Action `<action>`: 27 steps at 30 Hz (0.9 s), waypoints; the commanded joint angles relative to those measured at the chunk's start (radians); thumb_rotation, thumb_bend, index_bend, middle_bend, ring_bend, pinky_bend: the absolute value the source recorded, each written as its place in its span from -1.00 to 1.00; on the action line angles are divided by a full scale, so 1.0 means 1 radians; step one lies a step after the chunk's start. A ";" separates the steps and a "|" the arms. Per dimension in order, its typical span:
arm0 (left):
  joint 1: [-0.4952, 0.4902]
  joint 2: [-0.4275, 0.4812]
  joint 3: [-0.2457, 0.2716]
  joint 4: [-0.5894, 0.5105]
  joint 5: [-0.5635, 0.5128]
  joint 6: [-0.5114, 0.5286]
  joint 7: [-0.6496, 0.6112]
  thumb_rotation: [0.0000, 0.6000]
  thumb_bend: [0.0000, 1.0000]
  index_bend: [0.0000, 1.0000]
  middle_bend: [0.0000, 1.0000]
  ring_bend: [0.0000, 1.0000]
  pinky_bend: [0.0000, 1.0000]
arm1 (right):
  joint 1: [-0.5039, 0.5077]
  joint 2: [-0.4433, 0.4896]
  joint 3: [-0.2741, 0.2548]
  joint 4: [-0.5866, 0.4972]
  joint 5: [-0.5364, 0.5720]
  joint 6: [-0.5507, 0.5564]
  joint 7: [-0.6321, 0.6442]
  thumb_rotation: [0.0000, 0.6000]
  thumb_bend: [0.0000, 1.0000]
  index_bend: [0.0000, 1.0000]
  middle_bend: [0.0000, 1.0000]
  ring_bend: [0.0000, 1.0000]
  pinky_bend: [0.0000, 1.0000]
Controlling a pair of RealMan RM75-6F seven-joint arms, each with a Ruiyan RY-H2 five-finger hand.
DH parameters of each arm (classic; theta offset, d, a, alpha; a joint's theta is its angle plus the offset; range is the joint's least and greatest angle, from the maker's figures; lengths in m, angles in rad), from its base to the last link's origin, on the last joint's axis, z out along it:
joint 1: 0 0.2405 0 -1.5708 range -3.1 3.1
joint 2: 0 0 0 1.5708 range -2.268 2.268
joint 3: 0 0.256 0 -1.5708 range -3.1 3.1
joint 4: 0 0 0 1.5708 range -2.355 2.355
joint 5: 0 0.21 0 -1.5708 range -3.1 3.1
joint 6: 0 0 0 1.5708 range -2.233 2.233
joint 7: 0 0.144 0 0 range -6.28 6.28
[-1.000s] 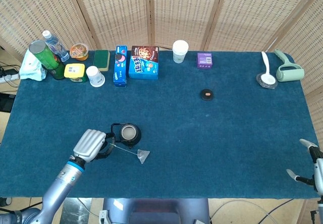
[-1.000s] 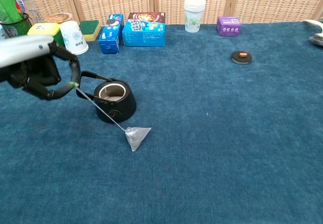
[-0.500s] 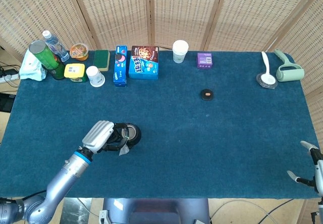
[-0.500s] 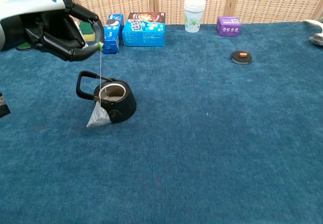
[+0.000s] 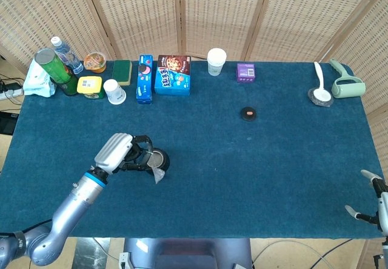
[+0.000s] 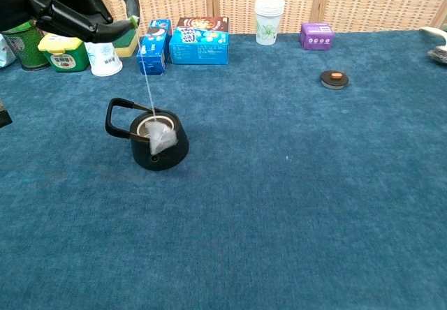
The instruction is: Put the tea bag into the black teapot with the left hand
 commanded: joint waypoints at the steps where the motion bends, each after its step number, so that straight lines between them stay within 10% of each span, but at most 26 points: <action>1: -0.008 0.000 -0.003 0.006 -0.008 -0.004 0.004 1.00 0.14 0.55 1.00 1.00 1.00 | 0.001 -0.001 0.000 0.001 0.003 -0.004 0.000 1.00 -0.81 -0.65 -0.57 -0.37 -0.52; 27: -0.019 0.032 0.040 0.058 -0.073 -0.033 0.028 1.00 0.14 0.54 1.00 1.00 1.00 | 0.011 0.005 0.005 -0.015 0.016 -0.026 -0.027 1.00 -0.82 -0.65 -0.57 -0.37 -0.51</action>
